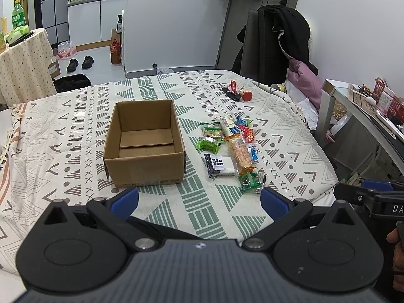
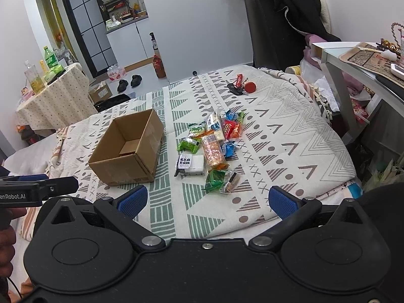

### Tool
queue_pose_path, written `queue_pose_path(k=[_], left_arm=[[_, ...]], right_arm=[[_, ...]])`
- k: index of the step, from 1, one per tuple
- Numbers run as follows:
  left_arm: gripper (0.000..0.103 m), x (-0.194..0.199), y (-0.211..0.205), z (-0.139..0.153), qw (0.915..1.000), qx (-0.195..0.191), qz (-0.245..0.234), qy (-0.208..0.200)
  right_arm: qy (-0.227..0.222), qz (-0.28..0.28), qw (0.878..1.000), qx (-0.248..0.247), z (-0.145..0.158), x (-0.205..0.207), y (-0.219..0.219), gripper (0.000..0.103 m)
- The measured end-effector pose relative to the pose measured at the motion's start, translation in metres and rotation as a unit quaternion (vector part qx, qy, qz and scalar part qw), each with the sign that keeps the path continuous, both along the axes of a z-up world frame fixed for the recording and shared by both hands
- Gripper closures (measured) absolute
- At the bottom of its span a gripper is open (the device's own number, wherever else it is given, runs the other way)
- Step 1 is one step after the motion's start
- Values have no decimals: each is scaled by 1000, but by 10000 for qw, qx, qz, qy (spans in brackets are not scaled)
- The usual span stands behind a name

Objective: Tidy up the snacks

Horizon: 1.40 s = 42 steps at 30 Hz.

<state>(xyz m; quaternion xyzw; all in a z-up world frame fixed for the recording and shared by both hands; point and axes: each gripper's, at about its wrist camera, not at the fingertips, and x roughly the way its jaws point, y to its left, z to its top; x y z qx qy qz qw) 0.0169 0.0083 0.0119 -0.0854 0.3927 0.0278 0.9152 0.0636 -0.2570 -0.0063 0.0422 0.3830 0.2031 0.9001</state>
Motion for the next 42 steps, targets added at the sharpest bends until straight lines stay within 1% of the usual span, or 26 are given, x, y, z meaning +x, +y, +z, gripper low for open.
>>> queue_pose_path(k=[6, 10, 14, 17, 22, 26, 32, 34, 39, 42], left_arm=[[1, 15, 5, -1, 10000, -78, 30, 53], [1, 30, 5, -6, 9997, -174, 30, 165], [1, 46, 2, -16, 9993, -242, -18, 282], [1, 58, 1, -24, 9987, -345, -48, 367], [3, 80, -6, -41, 9971, -501, -162, 550], [4, 100, -11, -55, 9950, -627, -177, 756], [12, 132, -18, -74, 9918, -685, -194, 1057], [16, 142, -19, -80, 9907, -709, -188, 1149], [22, 167, -22, -94, 9881, -780, -148, 1320], [26, 183, -24, -104, 9857, -822, -144, 1466]], right_arm=[[-11, 173, 9998, -9, 3, 13, 7, 0], [164, 135, 9998, 42, -3, 28, 6, 0], [328, 142, 9994, -23, -13, 42, 6, 0], [479, 113, 9988, -13, -21, 53, 5, 4], [947, -15, 9955, 66, -43, 76, 2, 14], [1284, -75, 9916, 151, -60, 91, 3, 18], [1663, -154, 9858, 162, -80, 118, 6, 31], [1763, -209, 9840, 174, -86, 126, 7, 38], [2003, -343, 9789, 219, -100, 147, 5, 42], [2182, -399, 9747, 267, -111, 156, 6, 45]])
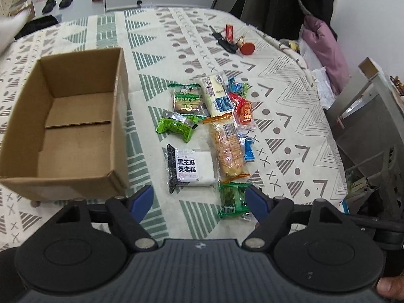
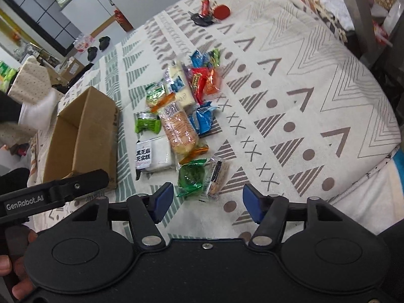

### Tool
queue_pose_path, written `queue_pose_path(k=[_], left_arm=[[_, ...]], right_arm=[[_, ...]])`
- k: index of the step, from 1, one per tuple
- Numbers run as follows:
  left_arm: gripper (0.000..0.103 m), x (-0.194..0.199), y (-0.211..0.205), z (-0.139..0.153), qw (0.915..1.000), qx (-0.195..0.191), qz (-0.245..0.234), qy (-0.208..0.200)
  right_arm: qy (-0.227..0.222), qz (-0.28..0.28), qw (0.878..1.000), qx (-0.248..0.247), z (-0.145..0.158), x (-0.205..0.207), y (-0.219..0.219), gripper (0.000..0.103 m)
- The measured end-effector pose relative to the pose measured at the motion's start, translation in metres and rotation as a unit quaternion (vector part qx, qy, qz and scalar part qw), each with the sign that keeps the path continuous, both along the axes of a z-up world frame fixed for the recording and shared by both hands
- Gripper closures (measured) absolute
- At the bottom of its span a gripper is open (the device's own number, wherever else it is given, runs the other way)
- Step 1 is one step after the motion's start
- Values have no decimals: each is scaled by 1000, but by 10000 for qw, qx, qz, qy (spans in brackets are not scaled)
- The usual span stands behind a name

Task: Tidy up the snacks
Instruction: 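Move left tool to white sesame cake packet while right tool approaches small clear stick packet, then grasp white sesame cake packet with left tool while right tool grasps small clear stick packet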

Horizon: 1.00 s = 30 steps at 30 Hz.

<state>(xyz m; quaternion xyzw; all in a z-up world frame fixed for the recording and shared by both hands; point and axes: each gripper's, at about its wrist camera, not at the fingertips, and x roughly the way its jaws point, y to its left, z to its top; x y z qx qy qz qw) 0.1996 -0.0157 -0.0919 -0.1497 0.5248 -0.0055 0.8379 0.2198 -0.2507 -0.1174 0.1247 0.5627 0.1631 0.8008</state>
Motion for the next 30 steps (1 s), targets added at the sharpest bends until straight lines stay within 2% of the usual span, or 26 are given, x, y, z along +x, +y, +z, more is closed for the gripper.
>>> queue_pose_path(k=[16, 21, 26, 30], left_arm=[[26, 63, -16, -52, 9976, 171, -100, 662], [26, 75, -21, -70, 9956, 403, -62, 839], [26, 86, -19, -87, 9940, 427, -16, 1008], [25, 94, -27, -100, 9911, 640, -97, 1161]], right_arm=[[686, -233, 9973, -120, -49, 41, 10, 56], [865, -177, 9959, -180, -64, 50, 17, 57], [900, -79, 9952, -364, -72, 53, 24, 57], [889, 67, 9947, -507, -75, 59, 29, 58]])
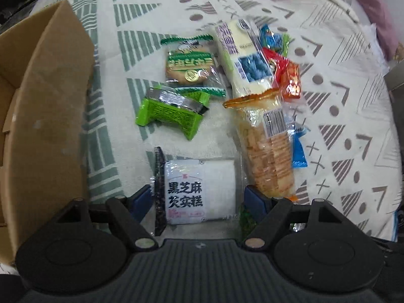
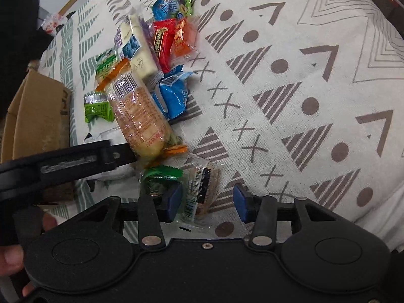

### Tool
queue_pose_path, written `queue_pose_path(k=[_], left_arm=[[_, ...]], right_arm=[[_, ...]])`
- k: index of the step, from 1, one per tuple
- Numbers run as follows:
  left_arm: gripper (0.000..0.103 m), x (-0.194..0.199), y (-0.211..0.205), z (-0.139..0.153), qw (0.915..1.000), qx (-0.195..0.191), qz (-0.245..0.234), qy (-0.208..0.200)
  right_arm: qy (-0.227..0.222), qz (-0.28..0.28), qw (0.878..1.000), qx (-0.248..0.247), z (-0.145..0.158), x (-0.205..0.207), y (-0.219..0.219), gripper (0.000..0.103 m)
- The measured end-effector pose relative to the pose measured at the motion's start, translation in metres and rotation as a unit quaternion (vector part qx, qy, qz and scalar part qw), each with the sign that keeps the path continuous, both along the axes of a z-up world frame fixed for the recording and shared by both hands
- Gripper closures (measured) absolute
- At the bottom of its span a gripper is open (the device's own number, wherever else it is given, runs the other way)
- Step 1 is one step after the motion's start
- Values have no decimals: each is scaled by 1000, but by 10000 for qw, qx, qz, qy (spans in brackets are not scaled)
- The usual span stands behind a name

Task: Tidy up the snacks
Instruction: 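Grasp white sesame cake packet with left tool while right tool grasps small clear stick packet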

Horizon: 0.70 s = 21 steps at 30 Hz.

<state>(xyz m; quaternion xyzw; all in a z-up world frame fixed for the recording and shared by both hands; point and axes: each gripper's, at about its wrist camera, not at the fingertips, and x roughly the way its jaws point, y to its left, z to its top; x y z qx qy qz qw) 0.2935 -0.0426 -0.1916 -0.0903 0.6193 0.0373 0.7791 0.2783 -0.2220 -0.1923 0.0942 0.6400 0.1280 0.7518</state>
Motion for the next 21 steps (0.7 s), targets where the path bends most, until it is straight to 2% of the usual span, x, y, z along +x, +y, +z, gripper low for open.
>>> queue_pose_path(k=[2, 3, 4, 5, 6, 8, 12, 15, 16, 21], left_arm=[[24, 2, -4, -1, 9999, 117, -105, 23], [24, 1, -7, -1, 9998, 143, -141, 40], [24, 0, -7, -1, 9998, 137, -158, 45], [24, -2, -6, -1, 9998, 138, -150, 51], [26, -4, -6, 0, 9998, 131, -135, 40], [30, -9, -3, 2, 10000, 29, -44, -22], [46, -21, 6, 8, 9992, -267, 191, -226], [49, -26, 10, 13, 9983, -409, 295, -288], [54, -27, 11, 15, 9980, -451, 321, -321], [54, -34, 10, 30, 9977, -475, 295, -380]], right_arm=[[-68, 114, 9998, -119, 1, 2, 5, 58], [-119, 137, 9997, -192, 2, 2, 7, 62], [-179, 150, 9994, -253, 2, 2, 8, 73], [-227, 157, 9993, -257, 3, 2, 7, 79], [-224, 129, 9994, -224, 4, 2, 6, 83], [-195, 9, 9998, -44, 5, 1, 0, 84], [-324, -208, 9991, 150, 12, -5, -12, 84], [-349, -308, 9986, 266, 16, -10, -18, 84], [-375, -322, 9984, 284, 17, -12, -17, 84], [-421, -359, 9977, 401, 24, -16, -18, 84]])
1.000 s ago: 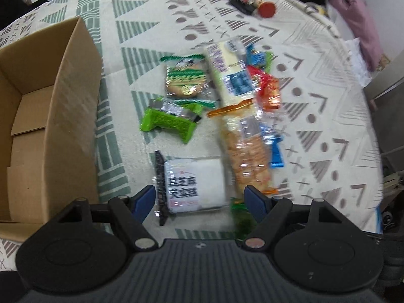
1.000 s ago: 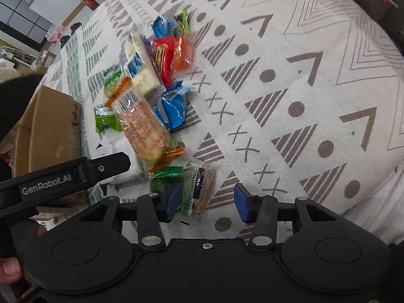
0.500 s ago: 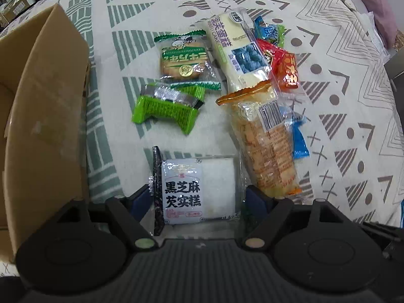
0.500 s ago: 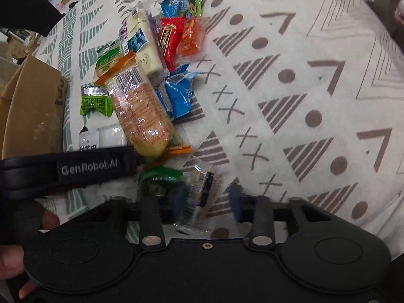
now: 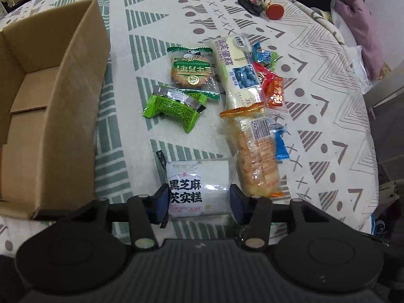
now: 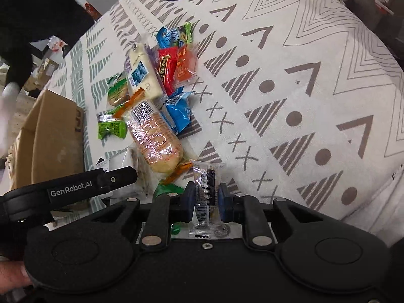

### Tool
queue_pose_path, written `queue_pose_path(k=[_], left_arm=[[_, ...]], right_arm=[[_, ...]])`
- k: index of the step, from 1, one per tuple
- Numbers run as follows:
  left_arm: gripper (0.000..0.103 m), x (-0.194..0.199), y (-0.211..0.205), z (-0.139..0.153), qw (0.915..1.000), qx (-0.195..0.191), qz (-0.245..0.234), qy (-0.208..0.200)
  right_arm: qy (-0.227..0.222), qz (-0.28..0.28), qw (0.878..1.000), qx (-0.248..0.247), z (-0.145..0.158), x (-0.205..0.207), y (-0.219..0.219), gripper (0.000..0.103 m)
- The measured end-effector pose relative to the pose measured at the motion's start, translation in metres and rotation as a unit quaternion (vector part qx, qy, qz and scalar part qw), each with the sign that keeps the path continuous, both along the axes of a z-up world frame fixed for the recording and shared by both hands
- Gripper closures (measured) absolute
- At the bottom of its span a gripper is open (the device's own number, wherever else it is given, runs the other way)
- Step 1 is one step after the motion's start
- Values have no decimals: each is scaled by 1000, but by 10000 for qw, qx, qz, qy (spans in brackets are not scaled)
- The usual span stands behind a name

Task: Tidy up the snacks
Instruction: 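Grasp white sesame cake packet with left tool while right tool grasps small clear stick packet, then carry both packets over the cardboard box and open both tools to drop them inside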

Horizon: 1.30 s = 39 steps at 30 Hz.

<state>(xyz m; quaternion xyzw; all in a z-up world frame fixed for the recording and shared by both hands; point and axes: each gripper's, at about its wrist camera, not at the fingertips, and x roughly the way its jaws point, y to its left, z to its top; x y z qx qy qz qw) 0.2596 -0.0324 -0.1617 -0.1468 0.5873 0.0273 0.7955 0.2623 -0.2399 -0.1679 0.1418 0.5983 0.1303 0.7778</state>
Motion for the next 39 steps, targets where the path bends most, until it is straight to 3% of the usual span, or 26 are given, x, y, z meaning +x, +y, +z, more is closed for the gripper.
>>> queue_pose_path(k=[18, 28, 39], left_arm=[[54, -22, 15, 64, 9991, 86, 71, -413], [54, -37, 42, 110, 9964, 144, 179, -818], [54, -48, 86, 138, 9929, 225, 493, -1054]], right_arm=[[-529, 280, 9978, 280, 50, -13, 27, 84], [-904, 534, 9929, 555, 85, -15, 56, 84], [-1230, 943, 9854, 704, 115, -19, 101, 84]])
